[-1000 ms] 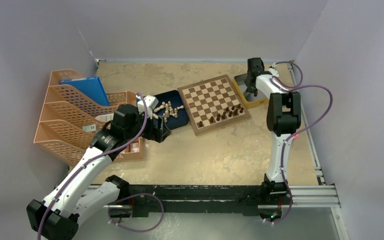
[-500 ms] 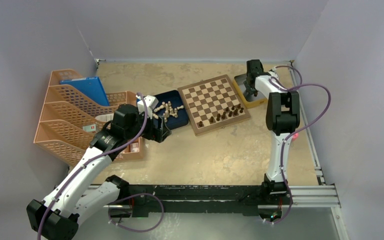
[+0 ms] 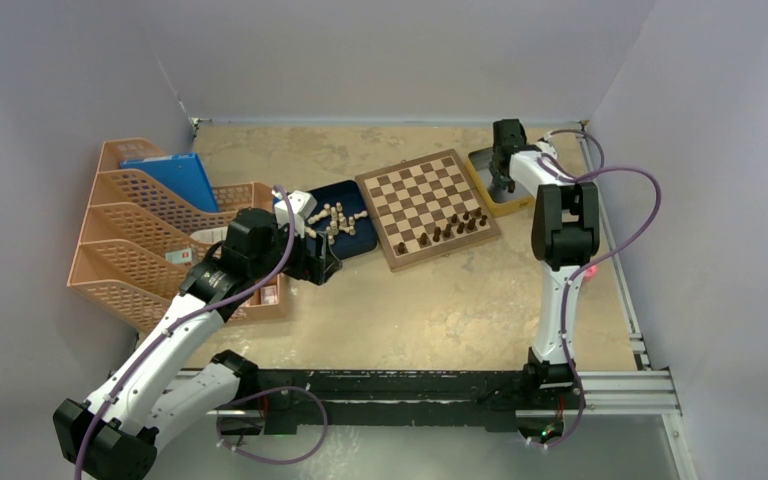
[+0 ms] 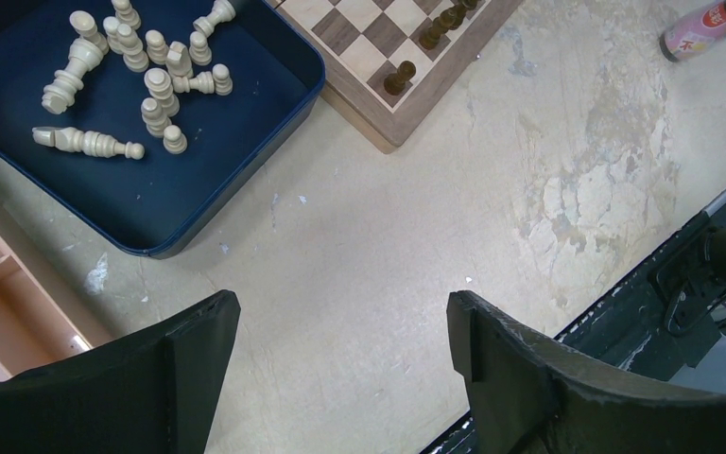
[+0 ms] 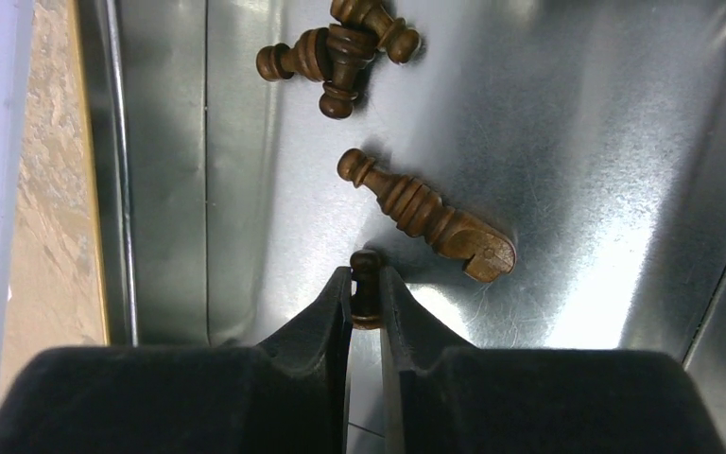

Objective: Set up the chess pieces on the board
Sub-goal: Pick up the chess piece from the storage box, then place the chess piece on the chessboard.

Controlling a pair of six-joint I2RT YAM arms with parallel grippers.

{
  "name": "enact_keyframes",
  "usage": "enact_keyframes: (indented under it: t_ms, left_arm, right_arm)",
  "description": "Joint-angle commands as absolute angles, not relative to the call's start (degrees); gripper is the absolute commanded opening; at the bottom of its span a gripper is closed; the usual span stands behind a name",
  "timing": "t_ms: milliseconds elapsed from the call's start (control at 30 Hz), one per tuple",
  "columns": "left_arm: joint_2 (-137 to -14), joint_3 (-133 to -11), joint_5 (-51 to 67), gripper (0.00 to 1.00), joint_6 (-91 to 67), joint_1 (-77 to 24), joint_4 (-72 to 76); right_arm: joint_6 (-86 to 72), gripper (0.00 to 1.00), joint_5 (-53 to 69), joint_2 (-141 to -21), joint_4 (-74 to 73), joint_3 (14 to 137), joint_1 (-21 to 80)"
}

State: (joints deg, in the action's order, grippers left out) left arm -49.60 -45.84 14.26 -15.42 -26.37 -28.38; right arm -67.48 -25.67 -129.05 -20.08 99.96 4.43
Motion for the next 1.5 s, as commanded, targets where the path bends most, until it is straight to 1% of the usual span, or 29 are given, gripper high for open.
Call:
enact_keyframes:
  t_ms: [0, 333, 667, 833, 1100, 1200, 1300, 1467]
  left_arm:
    - [-49.17, -46.52, 13.80, 0.80, -15.21, -26.10, -26.90]
    - [-50.74, -47.27, 15.84, 0.74, -18.55, -26.09, -26.93]
    - [-54.66, -51.17, 16.70, 0.69, -23.11, -26.10, -28.26]
    - [-58.91, -55.58, 18.06, 0.66, -26.01, -25.70, -29.13]
    - [-66.42, -64.28, 23.17, 0.62, -28.48, -22.95, -27.25]
    - [-71.33, -68.68, 26.46, 0.60, -29.45, -22.12, -26.78]
    - [-74.54, -72.19, 28.49, 0.58, -29.90, -21.98, -26.81]
    - [-75.52, -71.17, 28.91, 0.57, -29.27, -21.56, -24.73]
  right_arm:
    - [-63.30, 0.15, -29.66, -125.68, -18.13, 99.33, 4.29]
    - [-48.64, 0.14, -29.43, -116.19, -7.14, 91.00, 4.97]
    - [-30.30, 0.14, -26.80, -106.07, 3.34, 83.72, 12.39]
    - [-20.19, 0.16, -20.23, -98.35, 14.49, 74.45, 18.61]
    - [-9.78, 0.16, -2.04, -87.92, 37.32, 56.05, 25.56]
    - [-3.58, 0.16, -2.02, -86.22, 43.23, 51.88, 29.98]
    - [-0.70, 0.15, 1.02, -85.63, 48.70, 48.73, 30.96]
    - [-1.61, 0.16, 1.95, -88.49, 50.62, 48.34, 31.36]
